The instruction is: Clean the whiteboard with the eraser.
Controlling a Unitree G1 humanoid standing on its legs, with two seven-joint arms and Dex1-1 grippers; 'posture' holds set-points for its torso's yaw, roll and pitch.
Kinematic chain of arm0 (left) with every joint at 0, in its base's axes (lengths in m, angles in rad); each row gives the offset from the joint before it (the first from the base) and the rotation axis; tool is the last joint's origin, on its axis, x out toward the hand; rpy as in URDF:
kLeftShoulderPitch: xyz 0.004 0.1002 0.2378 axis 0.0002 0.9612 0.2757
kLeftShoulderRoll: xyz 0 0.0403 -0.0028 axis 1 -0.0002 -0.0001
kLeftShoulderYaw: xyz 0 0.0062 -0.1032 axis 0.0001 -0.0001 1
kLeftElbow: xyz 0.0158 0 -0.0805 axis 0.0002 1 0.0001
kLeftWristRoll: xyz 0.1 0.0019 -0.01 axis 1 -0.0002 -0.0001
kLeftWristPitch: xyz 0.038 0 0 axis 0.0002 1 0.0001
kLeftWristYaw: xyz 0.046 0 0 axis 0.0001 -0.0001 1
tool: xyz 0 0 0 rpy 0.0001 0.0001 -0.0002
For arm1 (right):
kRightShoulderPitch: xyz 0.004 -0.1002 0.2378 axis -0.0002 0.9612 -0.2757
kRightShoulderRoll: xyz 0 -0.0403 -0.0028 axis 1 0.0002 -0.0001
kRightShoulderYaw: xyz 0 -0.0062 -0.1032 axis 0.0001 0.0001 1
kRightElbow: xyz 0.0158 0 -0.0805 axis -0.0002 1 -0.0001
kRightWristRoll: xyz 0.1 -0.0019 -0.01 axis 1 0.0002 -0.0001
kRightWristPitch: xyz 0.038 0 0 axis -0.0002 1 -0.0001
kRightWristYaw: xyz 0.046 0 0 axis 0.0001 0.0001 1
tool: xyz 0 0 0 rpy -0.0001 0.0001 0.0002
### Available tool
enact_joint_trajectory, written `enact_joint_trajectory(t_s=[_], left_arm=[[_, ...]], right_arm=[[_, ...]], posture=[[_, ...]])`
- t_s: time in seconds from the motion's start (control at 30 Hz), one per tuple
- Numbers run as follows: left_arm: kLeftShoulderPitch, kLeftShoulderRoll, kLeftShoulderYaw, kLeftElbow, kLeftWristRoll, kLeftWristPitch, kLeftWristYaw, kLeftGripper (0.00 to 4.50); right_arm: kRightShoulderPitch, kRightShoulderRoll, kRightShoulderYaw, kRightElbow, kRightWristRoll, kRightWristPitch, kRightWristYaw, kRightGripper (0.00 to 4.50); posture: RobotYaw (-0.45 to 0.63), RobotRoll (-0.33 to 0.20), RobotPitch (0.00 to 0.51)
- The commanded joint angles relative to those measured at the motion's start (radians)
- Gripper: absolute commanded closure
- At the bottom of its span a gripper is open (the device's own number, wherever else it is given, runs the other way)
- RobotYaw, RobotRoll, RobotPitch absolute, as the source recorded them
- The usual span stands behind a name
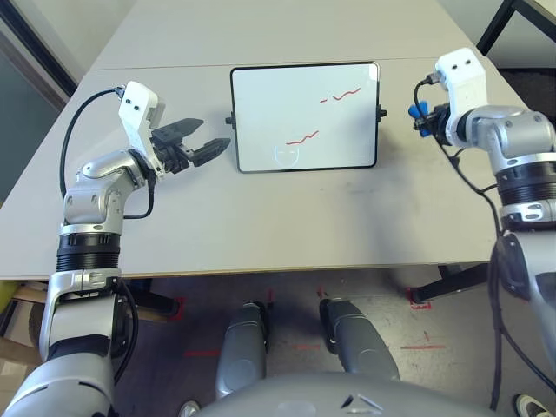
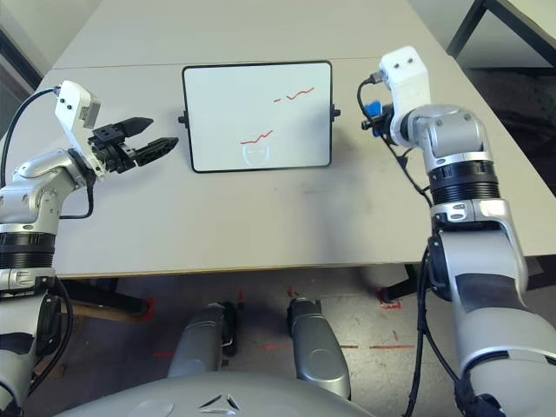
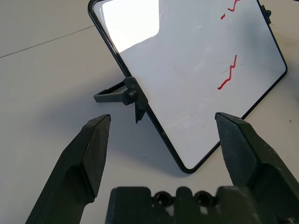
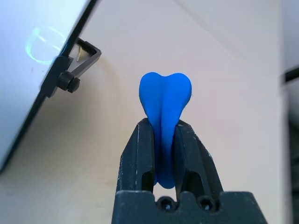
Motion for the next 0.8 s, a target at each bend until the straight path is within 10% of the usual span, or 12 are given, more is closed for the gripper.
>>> enact_joint_trajectory(t_s=[0.03,0.8], left_arm=[[-0.013,0.004,-0.014,0.003,0.016,0.000,-0.008,0.00],[0.004,0.009,-0.021,-0.054,0.009,0.021,-0.020,0.00]], right_arm=[[0.001,-0.052,0.122,-0.093,-0.127,-0.074,0.054,4.14],[-0.180,0.074,0.346,0.033,-0.445,-0.319,0.256,4.14]], posture=[[-0.21,0.000,0.150],[-0.19,0.000,0.153]])
